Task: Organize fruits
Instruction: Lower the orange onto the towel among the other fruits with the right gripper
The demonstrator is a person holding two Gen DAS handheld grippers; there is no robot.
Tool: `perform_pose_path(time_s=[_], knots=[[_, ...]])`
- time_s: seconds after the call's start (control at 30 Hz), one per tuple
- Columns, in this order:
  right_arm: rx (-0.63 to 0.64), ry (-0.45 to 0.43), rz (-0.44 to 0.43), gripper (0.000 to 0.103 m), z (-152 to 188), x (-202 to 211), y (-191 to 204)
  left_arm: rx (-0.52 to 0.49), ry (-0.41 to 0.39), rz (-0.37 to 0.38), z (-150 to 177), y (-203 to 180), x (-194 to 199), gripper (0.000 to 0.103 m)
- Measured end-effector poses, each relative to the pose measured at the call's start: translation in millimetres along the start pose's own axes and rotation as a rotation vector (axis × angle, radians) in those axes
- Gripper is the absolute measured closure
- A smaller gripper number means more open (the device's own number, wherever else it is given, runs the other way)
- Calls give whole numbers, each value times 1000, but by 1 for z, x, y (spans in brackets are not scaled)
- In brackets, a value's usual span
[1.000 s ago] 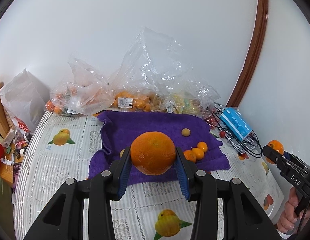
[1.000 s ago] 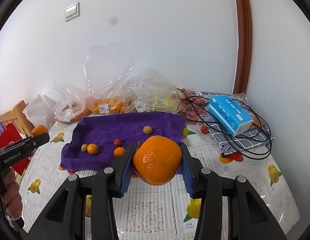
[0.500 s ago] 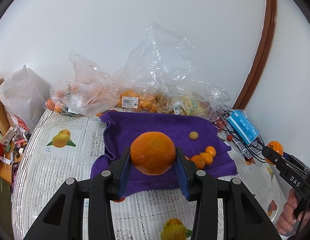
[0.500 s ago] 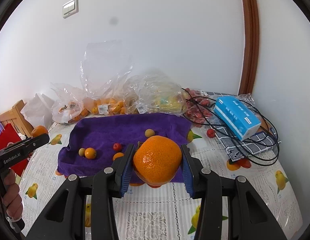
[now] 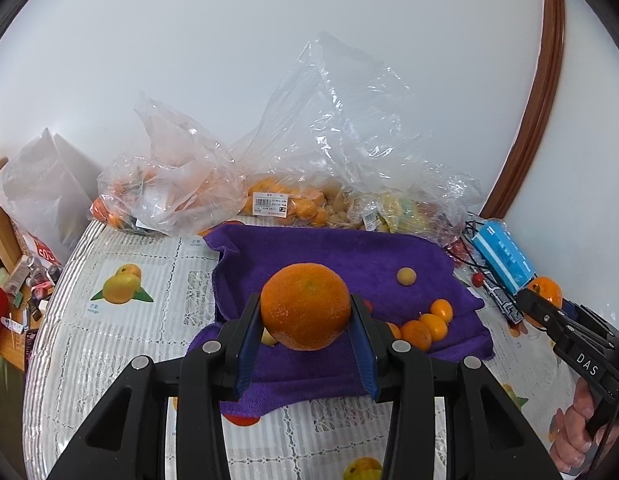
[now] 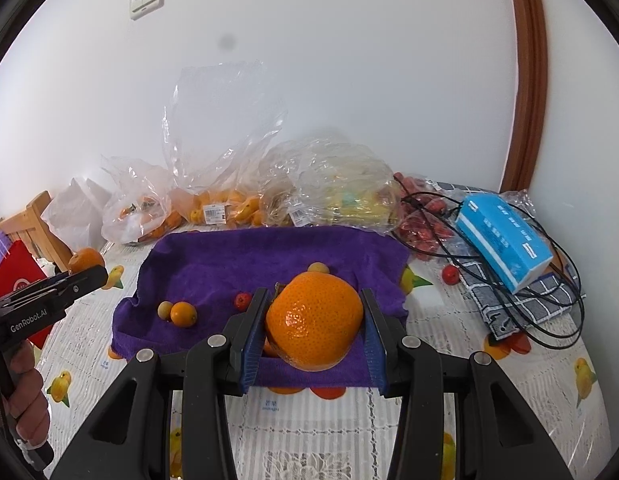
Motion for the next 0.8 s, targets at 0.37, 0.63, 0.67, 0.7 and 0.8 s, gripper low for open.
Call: perform_pose_path(time_s=[0.37,0.63,0.67,0.7,0.8], knots=[[3,2,4,59,-16,-23,-2,30,15,3,-11,8,-26,63],[-2,19,3,59,-22,-46,-3,44,19,13,-15,13,-42,63],[-2,21,2,59,-23,-49,-3,48,22,17,-15,14,-45,63],[-1,23,2,59,-24,-52,-3,48,26,18,-15,15,-47,63],[4,32,1,59,-26,-61,-3,52,37,13,-14,18,-56,63]])
Point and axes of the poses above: each gripper's, at about its wrist camera, not at the fingertips, and x roughly against the way its jaws point, y to its left, z to its underside, the point moved 1 cm from there along -x, roughly the way its jaws point, and after that the axes turned 6 degrees about y, right-handed, at the moved point
